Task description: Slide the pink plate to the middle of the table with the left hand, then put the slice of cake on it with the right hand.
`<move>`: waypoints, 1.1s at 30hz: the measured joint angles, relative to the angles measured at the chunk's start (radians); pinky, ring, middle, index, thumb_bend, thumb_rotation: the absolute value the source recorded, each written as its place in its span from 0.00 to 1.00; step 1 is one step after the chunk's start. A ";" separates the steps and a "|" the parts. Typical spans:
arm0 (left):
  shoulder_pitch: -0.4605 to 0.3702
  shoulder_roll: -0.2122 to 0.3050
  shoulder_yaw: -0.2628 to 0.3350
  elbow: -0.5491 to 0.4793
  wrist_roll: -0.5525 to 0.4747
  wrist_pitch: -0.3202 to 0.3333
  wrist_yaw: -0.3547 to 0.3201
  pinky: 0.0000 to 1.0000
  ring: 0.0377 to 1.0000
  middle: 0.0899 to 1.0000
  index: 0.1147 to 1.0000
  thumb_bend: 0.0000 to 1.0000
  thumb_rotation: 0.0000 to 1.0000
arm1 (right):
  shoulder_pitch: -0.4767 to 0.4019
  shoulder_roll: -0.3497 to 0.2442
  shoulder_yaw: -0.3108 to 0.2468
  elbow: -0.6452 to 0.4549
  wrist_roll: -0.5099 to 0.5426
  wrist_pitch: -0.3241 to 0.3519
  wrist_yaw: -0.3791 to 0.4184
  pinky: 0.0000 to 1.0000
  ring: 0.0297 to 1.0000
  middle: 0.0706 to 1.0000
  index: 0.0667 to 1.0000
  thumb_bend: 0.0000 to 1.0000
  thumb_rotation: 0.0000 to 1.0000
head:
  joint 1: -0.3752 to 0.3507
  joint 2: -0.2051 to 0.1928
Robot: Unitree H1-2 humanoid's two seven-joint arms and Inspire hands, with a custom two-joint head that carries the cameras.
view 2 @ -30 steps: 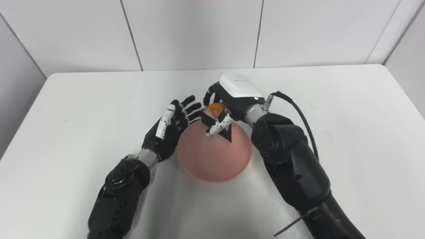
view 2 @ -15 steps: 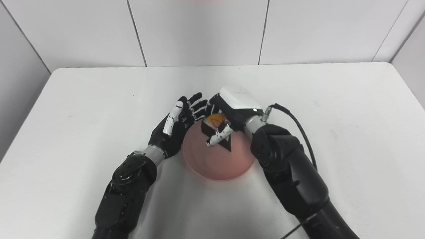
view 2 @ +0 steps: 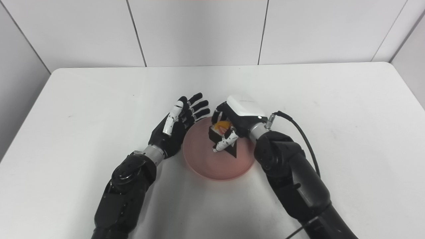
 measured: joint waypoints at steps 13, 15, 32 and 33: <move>0.000 0.000 0.000 0.000 0.000 0.000 0.000 0.88 0.91 0.90 0.89 0.38 1.00 | 0.033 -0.043 0.009 -0.065 0.002 0.003 0.045 0.56 0.68 0.74 0.80 0.69 0.59 | -0.003 0.000; 0.000 0.000 0.000 0.000 0.000 0.000 0.000 0.88 0.92 0.90 0.90 0.37 1.00 | 0.034 -0.050 0.022 -0.083 -0.003 0.004 0.068 0.61 0.75 0.81 0.84 0.72 0.70 | -0.003 0.000; 0.000 0.000 0.020 0.000 -0.018 0.007 -0.003 0.88 0.91 0.89 0.87 0.37 1.00 | 0.062 -0.052 0.038 -0.162 -0.006 0.018 0.165 0.86 0.97 1.00 1.00 0.81 1.00 | -0.012 -0.003; 0.000 -0.001 0.022 0.000 -0.020 0.008 -0.003 0.88 0.91 0.89 0.87 0.37 1.00 | 0.063 -0.052 0.037 -0.173 -0.004 0.016 0.164 0.86 0.97 1.00 1.00 0.81 1.00 | -0.012 -0.006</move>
